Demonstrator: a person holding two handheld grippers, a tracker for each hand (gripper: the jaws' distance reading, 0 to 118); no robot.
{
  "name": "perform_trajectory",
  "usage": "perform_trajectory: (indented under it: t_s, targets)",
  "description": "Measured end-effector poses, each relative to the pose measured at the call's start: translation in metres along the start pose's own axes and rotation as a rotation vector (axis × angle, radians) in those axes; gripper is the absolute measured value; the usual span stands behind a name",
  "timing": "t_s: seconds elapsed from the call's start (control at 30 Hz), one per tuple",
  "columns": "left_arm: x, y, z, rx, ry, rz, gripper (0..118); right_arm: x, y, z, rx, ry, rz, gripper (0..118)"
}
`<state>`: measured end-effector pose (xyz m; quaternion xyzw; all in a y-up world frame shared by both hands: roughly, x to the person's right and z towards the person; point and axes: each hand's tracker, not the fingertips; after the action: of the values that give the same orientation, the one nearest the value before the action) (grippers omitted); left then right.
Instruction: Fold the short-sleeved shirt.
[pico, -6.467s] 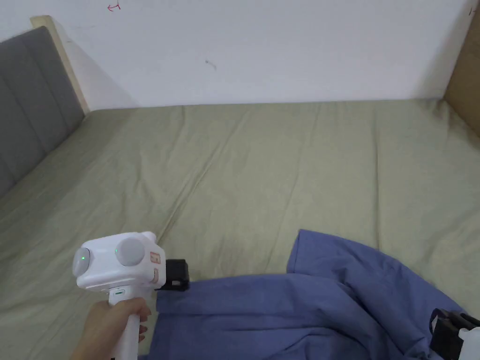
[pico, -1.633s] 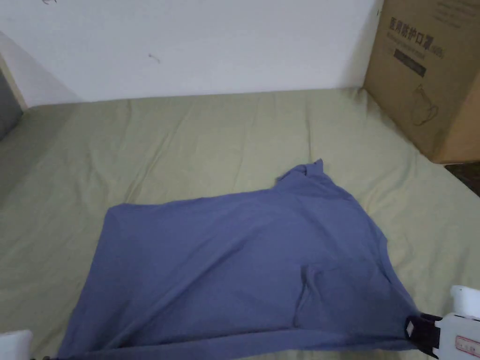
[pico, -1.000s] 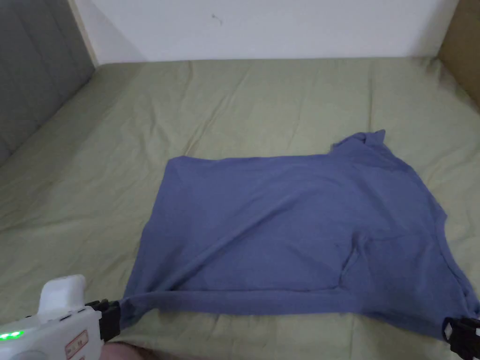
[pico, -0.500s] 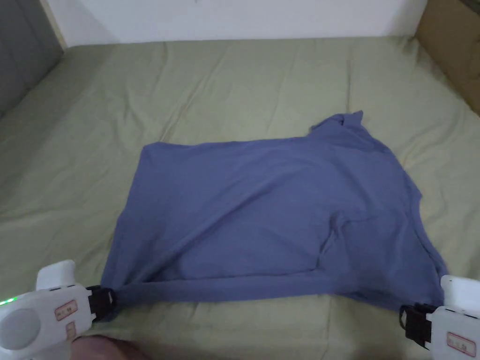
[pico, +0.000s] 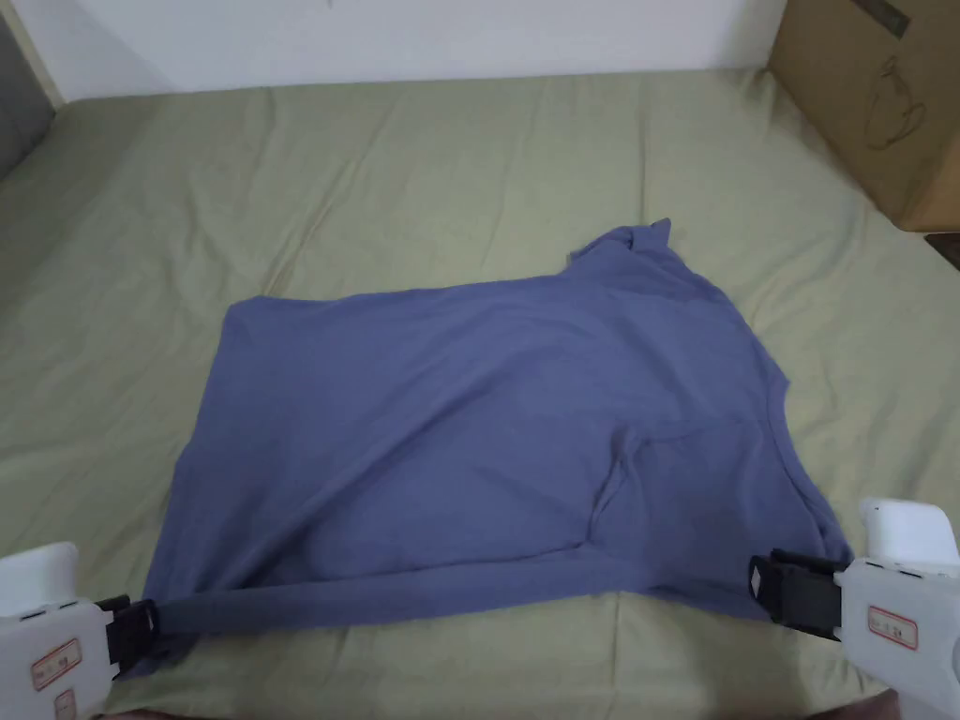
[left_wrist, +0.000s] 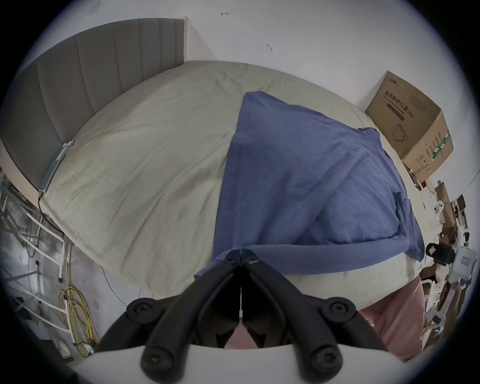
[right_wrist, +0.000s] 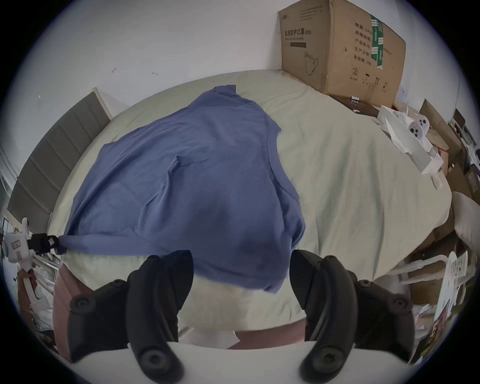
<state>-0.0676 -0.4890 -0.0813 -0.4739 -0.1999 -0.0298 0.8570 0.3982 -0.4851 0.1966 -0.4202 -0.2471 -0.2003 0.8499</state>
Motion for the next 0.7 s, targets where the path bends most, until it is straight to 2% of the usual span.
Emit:
perform_trajectory:
  t_s: [0.1,0.13,0.17,0.2,0.23,0.27,0.33,0.53,0.6,0.7]
  targets:
    - [-0.002,0.001,-0.002,-0.008,0.004,-0.003,0,0.017,0.001,-0.021,-0.062,0.062,-0.046,78]
    - [-0.002,0.0,-0.002,-0.011,0.004,-0.002,0,0.021,-0.003,-0.026,-0.064,0.048,-0.043,52]
    - [-0.005,0.0,-0.003,-0.014,0.004,0.002,0,0.021,-0.007,-0.029,-0.093,0.0,-0.059,8]
    - [-0.006,0.0,-0.002,-0.017,0.004,0.007,0,0.026,-0.01,-0.029,-0.088,-0.035,-0.073,1]
    - [-0.006,0.0,-0.001,-0.017,0.003,0.009,0,0.027,-0.012,-0.026,-0.086,0.023,-0.068,1]
    - [-0.005,0.001,0.0,-0.016,0.003,0.009,0,0.027,-0.013,-0.02,-0.081,0.043,-0.077,1]
    - [-0.006,0.003,0.0,-0.02,0.004,0.006,0,0.024,-0.012,-0.009,-0.042,0.027,-0.088,1]
    - [0.001,0.019,0.011,0.003,0.019,-0.039,0,0.025,0.018,0.004,0.015,0.075,-0.129,1]
    - [0.004,0.036,0.011,0.019,0.017,-0.092,0,0.028,0.038,0.005,0.047,0.103,-0.163,1]
    - [0.01,0.069,0.002,0.026,0.048,-0.167,0,0.027,0.074,0.002,0.097,0.11,-0.157,1]
